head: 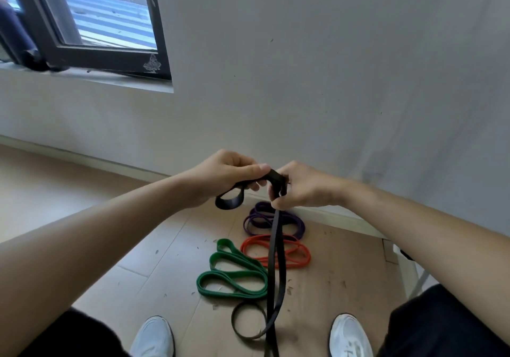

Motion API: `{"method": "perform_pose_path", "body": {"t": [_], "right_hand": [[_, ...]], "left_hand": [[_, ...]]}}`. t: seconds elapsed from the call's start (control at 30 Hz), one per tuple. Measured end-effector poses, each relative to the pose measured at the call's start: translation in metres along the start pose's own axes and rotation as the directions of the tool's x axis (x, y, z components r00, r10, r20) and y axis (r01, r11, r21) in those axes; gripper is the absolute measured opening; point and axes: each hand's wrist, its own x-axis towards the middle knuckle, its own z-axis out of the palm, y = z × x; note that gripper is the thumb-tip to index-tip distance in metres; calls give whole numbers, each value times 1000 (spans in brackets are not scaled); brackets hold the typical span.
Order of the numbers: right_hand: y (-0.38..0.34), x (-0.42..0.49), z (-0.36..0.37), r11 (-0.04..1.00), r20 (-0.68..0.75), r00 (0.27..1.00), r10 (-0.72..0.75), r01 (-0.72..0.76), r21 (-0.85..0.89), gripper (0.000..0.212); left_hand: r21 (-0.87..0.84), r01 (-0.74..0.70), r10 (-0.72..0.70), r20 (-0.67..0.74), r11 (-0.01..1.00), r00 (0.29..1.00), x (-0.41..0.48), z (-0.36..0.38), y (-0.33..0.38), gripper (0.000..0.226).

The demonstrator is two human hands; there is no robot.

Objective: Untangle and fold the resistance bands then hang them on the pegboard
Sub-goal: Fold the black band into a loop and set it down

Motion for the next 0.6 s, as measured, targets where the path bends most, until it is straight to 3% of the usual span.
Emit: {"method": "perform_pose_path", "body": {"t": [0.17,0.27,0.47,0.53,0.6], "right_hand": [[23,1,2,991,69,994,89,-95,92,4],[33,-1,-3,984,90,988,123,-133,120,21],[26,-12,-23,981,47,994,103,-109,161,2],[20,-19,-28,968,28,998,65,-70,243,5],[16,-25,-29,933,13,1000,28,-31,358,15]], "left_hand": [[-119,-65,57,-63,991,996,-10,-24,2,43],[-147,-97,88,-68,984,994,-16,-37,-1,37],[-141,20,-33,-90,990,995,-27,-68,-24,30],[-105,55,-62,-66,993,996,-32,-78,-33,41],[-28,107,-109,-43,994,993,-36,-83,-40,66]]}}
